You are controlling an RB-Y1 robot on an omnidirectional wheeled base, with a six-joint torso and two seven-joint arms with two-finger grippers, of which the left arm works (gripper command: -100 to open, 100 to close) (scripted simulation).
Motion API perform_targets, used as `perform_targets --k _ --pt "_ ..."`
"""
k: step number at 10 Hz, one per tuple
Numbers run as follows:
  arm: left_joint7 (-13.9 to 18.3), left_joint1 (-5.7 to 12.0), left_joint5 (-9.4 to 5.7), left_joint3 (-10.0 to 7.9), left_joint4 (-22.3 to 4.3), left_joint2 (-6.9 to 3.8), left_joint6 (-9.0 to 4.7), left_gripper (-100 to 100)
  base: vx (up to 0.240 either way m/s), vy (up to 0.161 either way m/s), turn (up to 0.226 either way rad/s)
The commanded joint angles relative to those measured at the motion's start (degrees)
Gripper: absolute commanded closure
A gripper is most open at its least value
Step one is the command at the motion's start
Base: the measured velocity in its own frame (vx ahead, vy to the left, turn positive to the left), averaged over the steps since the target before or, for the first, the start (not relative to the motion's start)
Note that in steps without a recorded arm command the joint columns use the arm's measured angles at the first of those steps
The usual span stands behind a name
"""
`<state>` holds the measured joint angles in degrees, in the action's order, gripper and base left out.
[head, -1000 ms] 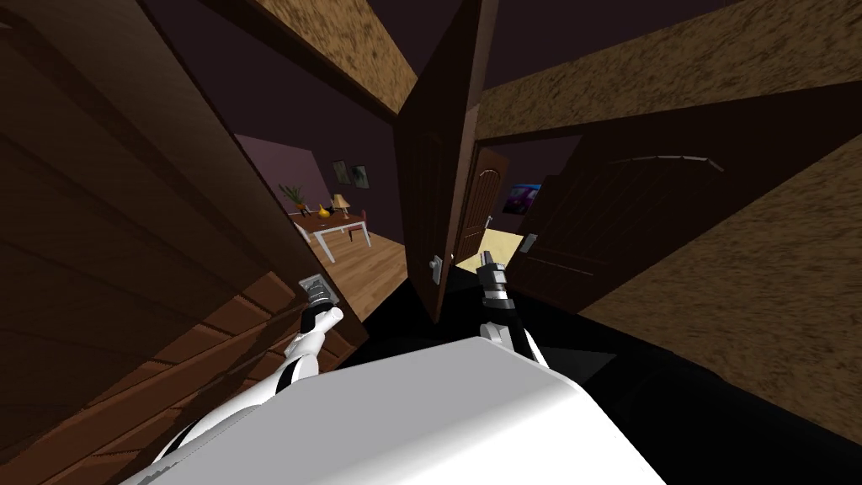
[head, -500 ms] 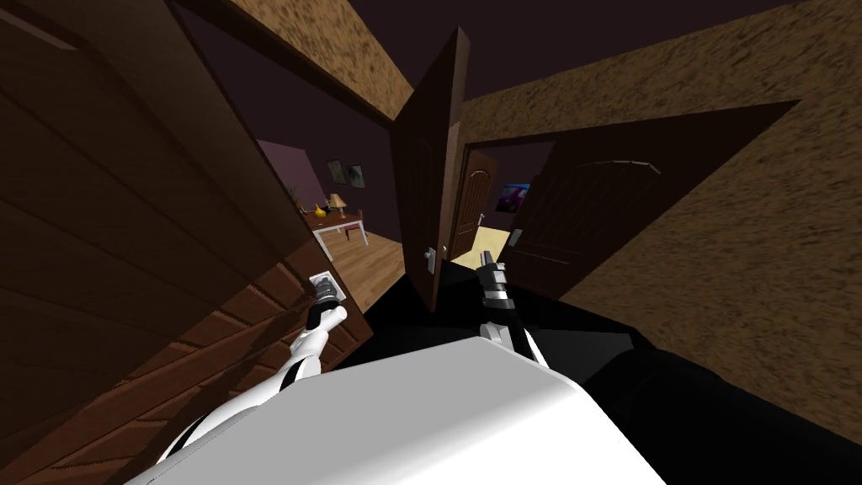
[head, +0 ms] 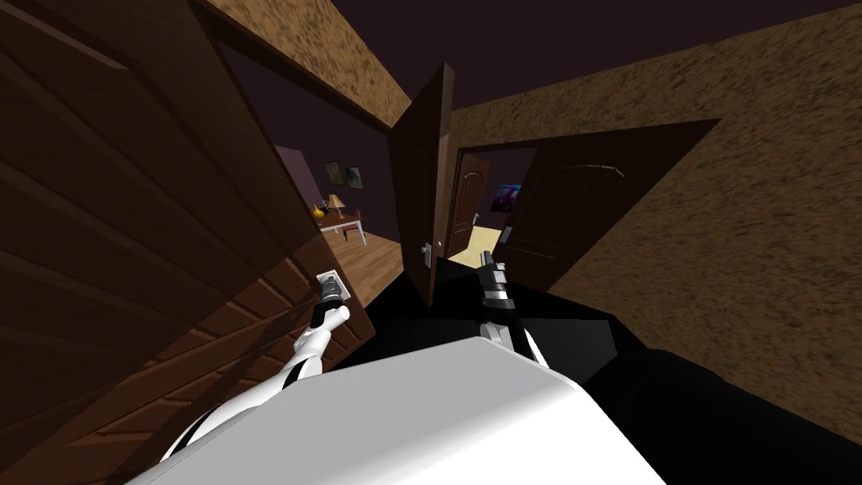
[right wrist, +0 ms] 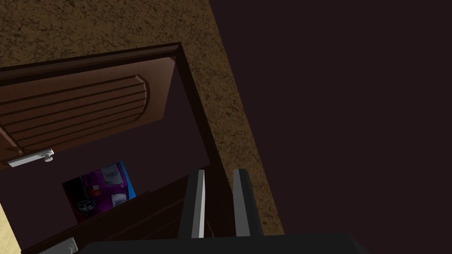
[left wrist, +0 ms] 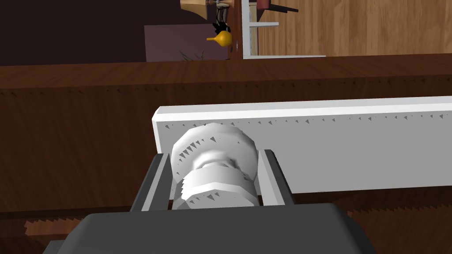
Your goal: Pull the door open
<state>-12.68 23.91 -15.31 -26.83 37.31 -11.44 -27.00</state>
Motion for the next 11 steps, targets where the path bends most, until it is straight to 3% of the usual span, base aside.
perform_targets --k 1,9,11 --pt "0.6 0.04 0.20 0.62 0.0 -0.13 0.00 100 -0.179 0.011 -0.069" --pt "5.2 -0.25 1.89 5.90 0.2 -1.19 0.20 100 -0.207 0.034 -0.086" --pt "5.2 -0.12 1.97 6.16 0.2 -0.93 0.27 100 -0.139 0.002 -0.048"
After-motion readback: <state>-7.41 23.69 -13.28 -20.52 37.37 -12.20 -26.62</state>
